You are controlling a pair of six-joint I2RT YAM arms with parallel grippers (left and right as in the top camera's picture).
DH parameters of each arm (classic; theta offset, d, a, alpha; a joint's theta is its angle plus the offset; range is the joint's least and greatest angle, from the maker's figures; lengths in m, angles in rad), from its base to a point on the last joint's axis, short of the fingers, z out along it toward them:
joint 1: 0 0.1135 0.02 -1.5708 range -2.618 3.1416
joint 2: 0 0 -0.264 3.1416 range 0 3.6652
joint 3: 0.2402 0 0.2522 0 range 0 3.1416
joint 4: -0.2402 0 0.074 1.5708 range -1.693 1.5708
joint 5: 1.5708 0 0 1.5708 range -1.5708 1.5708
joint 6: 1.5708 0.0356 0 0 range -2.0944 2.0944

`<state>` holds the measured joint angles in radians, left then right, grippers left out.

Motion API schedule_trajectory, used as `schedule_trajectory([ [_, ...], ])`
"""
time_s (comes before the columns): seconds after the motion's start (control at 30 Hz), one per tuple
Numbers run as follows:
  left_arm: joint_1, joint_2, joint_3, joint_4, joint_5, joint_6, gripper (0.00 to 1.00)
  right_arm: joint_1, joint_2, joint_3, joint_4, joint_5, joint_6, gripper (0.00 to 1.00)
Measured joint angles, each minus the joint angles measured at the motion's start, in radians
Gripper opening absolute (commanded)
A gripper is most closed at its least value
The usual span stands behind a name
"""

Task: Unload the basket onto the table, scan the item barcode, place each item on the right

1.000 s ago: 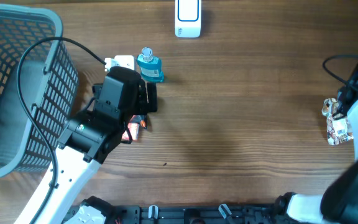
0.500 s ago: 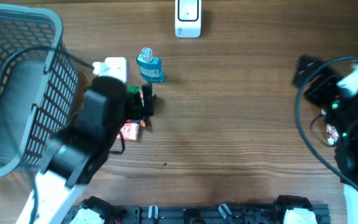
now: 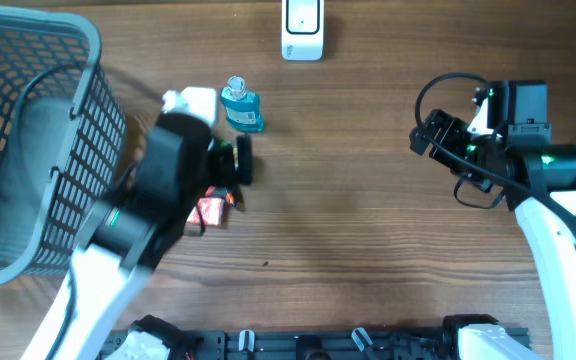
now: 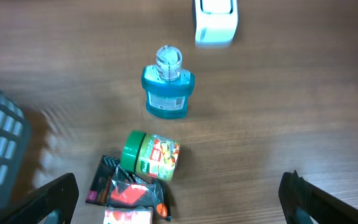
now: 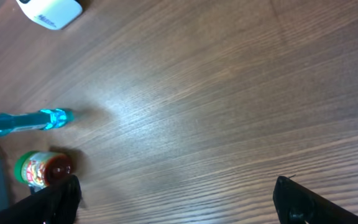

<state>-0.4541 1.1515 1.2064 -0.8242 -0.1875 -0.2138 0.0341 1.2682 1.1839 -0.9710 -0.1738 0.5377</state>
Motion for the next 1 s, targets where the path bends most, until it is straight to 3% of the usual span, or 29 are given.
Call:
schedule_trajectory([
  [0.1,0.035,0.170,0.163,-0.071,0.052,0.008,1.00,0.000,0.002,0.000,-0.024,0.022,0.000,1.00],
  [0.23,0.108,0.451,0.590,-0.272,0.127,0.017,1.00,0.000,0.003,0.000,-0.061,0.070,0.003,1.00],
  [0.43,0.171,0.694,1.048,-0.510,0.210,0.045,1.00,0.000,0.004,-0.001,-0.071,0.109,0.003,1.00],
  [0.57,0.206,0.749,1.125,-0.557,0.268,0.080,1.00,0.000,0.004,-0.001,-0.069,0.116,0.003,1.00],
  [1.0,0.220,0.923,1.130,-0.592,0.314,0.148,1.00,0.000,0.004,-0.001,-0.064,0.122,-0.001,1.00],
])
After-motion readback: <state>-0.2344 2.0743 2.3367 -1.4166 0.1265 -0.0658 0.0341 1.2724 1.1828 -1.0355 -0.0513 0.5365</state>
